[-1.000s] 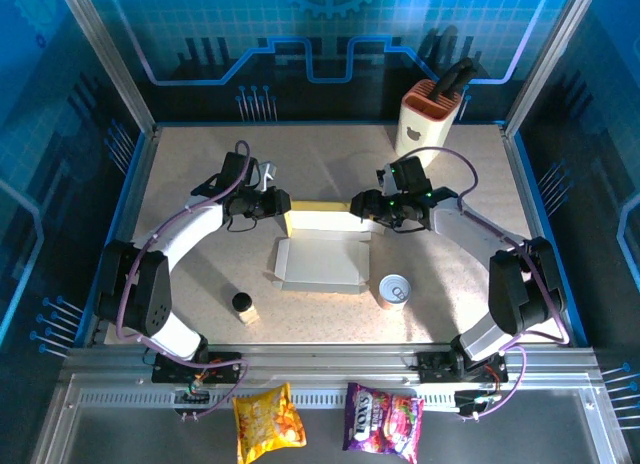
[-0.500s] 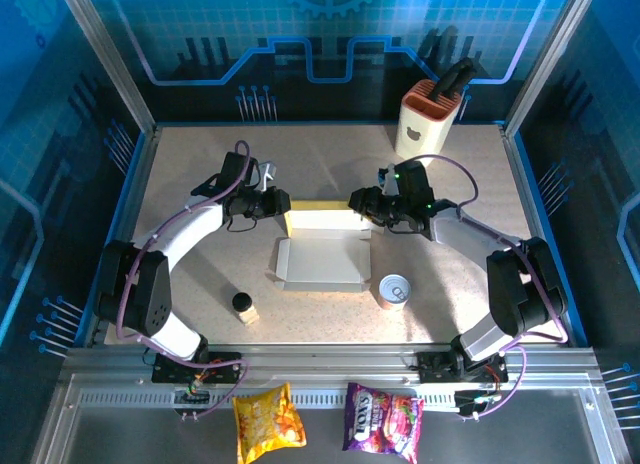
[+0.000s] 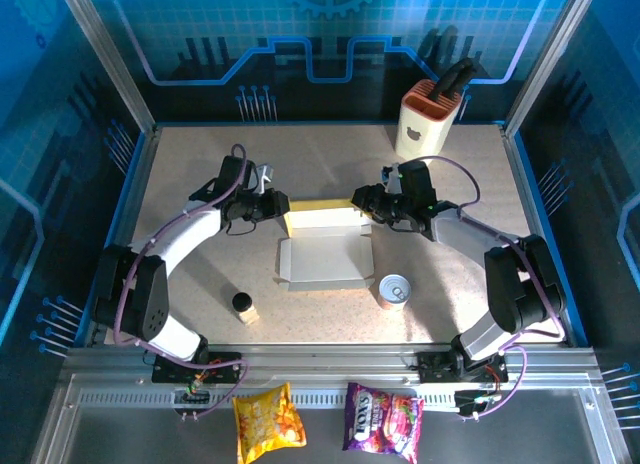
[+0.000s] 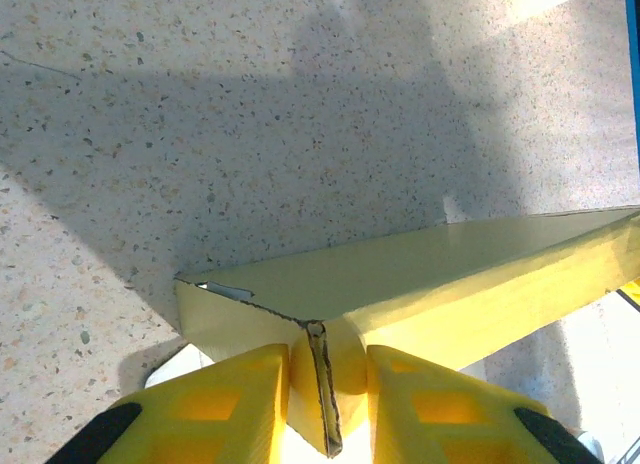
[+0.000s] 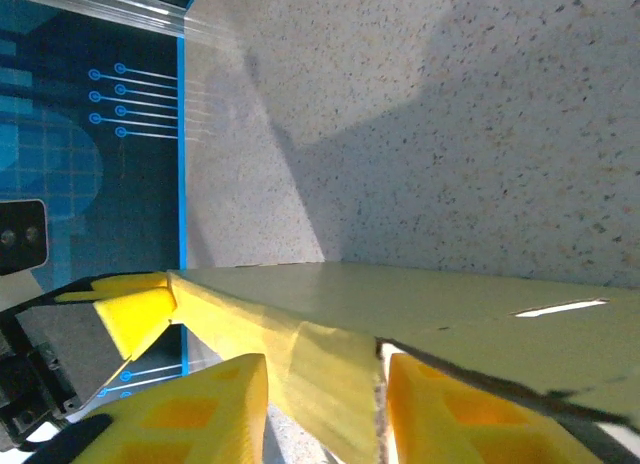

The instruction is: Fold the paper box

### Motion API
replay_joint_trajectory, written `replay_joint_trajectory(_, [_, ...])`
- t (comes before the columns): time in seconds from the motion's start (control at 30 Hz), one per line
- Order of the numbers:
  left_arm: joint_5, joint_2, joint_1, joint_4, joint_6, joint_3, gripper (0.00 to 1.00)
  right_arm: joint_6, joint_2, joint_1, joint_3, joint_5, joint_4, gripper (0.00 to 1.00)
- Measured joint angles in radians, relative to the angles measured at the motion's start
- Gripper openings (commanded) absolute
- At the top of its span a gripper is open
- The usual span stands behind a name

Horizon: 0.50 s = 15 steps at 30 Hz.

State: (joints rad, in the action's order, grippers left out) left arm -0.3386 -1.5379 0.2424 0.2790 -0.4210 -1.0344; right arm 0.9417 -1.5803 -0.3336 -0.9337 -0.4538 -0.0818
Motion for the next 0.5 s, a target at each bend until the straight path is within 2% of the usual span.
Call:
replay_joint_trajectory(0.2, [0.002,0.021,-0.001,-0.026,-0.031,0.029,0.27,-0.098,0.083,0.021,-0.002,0.056,0.142,0.56])
replay_joint_trajectory(0.37, [0.001,0.034,-0.016,-0.047,-0.060,0.050,0.26,-0.166,0.171,0.051,0.011,0.104,0.199,0.58])
replay_joint_trajectory(0.5, [0.000,0.042,-0.033,-0.064,-0.079,0.064,0.27,-0.203,0.177,0.060,0.054,0.114,0.200,0.59])
